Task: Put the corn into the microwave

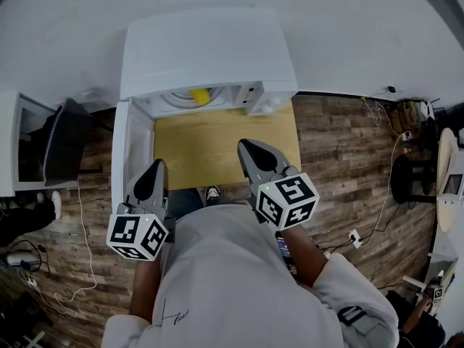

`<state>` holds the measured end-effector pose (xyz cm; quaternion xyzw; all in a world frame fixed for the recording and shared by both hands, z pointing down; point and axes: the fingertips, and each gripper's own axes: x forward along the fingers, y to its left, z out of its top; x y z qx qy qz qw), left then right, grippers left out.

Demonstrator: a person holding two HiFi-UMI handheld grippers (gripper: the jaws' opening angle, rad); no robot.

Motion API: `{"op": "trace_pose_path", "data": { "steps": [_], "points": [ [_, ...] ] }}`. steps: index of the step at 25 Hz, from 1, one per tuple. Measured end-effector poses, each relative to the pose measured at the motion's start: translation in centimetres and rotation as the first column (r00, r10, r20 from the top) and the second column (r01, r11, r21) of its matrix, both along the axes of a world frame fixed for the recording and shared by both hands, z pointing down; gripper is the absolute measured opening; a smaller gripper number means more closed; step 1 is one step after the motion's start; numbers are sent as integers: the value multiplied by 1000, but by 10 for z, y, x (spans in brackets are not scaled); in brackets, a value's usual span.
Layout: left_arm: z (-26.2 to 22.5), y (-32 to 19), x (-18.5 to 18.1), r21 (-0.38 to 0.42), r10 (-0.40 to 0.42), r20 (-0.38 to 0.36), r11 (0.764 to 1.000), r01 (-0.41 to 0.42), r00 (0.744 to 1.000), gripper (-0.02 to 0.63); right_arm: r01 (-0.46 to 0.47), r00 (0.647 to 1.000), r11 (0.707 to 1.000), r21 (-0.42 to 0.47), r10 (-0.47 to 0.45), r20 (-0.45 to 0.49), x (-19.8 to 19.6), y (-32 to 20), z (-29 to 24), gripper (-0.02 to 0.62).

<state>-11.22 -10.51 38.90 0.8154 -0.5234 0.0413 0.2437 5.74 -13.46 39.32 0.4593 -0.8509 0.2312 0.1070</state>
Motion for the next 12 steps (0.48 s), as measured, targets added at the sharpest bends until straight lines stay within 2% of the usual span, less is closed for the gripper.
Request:
{"op": "trace_pose_path", "data": {
  "steps": [12],
  "points": [
    [-1,-6,1,0,-9,1,1000,9,1000,-8,15,1000,1000,7,-15,-5,0,-10,0,11]
  ]
}}
